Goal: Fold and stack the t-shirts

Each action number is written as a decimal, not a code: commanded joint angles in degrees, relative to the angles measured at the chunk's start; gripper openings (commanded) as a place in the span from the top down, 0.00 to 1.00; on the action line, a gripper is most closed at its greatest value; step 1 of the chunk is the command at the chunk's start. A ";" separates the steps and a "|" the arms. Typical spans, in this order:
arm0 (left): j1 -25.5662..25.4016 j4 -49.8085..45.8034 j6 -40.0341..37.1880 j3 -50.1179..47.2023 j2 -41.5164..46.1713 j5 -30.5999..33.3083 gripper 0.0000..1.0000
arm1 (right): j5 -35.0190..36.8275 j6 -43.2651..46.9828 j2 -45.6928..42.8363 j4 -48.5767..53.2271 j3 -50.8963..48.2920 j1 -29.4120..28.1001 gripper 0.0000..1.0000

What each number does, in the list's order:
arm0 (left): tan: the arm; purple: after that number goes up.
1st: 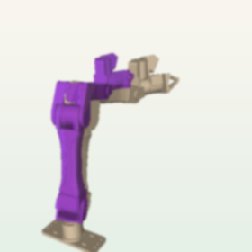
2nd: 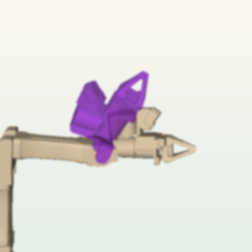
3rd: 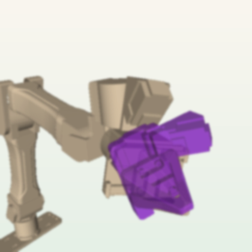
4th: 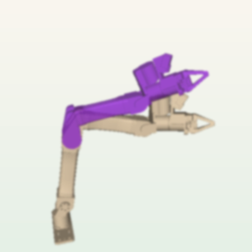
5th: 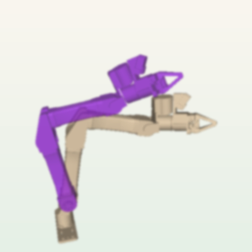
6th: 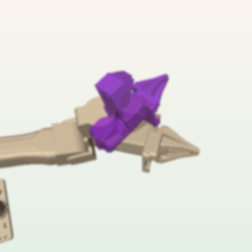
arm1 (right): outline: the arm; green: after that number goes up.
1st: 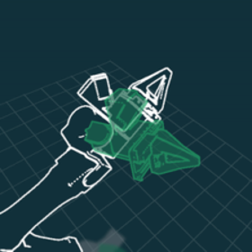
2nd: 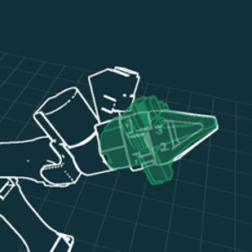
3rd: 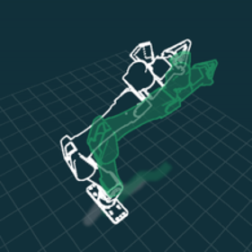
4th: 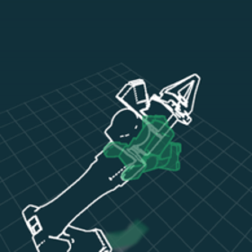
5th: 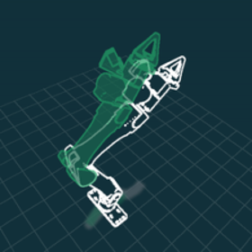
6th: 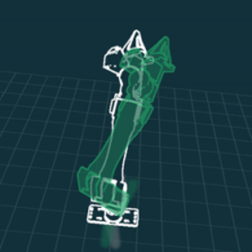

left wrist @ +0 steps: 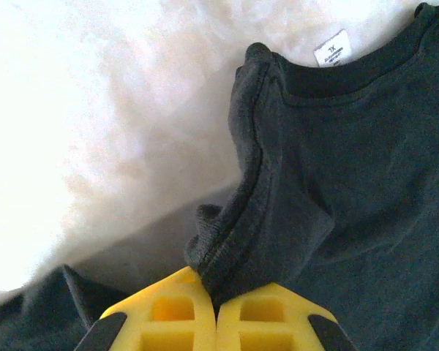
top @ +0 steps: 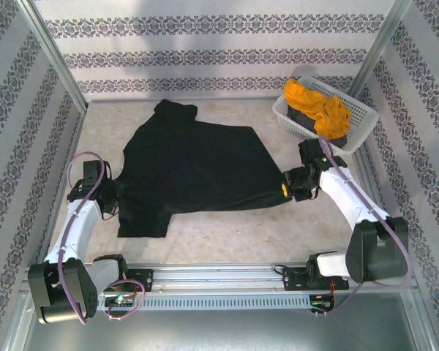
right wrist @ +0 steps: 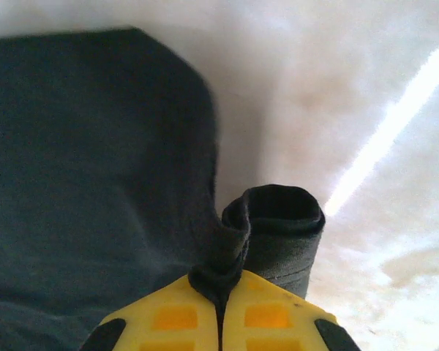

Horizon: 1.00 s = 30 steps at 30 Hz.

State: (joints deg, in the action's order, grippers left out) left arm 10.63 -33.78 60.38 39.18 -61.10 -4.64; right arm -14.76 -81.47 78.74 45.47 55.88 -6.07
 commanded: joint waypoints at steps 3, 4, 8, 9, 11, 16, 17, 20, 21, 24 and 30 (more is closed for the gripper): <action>0.45 4.43 1.84 0.61 -0.85 -0.80 1.00 | -3.22 17.75 14.14 -4.93 18.53 2.03 1.00; 0.40 4.84 1.78 1.07 -0.88 -1.03 1.00 | -2.00 20.30 15.28 -3.48 22.23 2.09 1.00; 0.18 3.24 1.40 1.17 0.20 -0.91 1.00 | 3.00 24.76 9.53 -4.25 17.69 2.20 1.00; 0.18 2.58 1.48 0.44 1.00 -0.89 1.00 | 3.25 25.09 6.88 -5.30 13.86 2.24 1.00; 0.09 1.76 1.82 -1.72 2.65 -1.00 1.00 | 2.70 25.92 2.31 -7.80 5.83 2.15 1.00; -0.08 1.49 3.79 -7.24 5.06 -3.29 1.00 | -3.09 25.10 -2.98 -16.56 -14.44 3.78 0.98; -0.07 1.35 4.09 -7.84 5.26 -3.58 1.00 | -3.31 24.80 -3.46 -16.73 -16.44 4.16 0.99; -0.16 0.49 4.22 -8.72 6.30 -3.54 1.00 | -2.28 23.41 -7.38 -13.50 -20.11 4.51 0.96; -0.17 0.17 4.03 -8.77 6.41 -3.43 1.00 | -1.91 22.41 -9.37 -12.25 -21.23 4.44 0.90; -0.17 -0.09 4.01 -8.49 6.31 -3.43 1.00 | -1.05 19.11 -14.60 -6.60 -23.55 4.58 0.78; -0.17 -0.15 4.26 -8.37 6.14 -3.35 1.00 | -0.44 11.33 -22.45 5.77 -28.02 4.91 0.80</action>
State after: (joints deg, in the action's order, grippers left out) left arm 10.57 -32.60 63.59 30.35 -55.59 -7.77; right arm -16.36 -65.25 57.91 42.28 29.98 -1.93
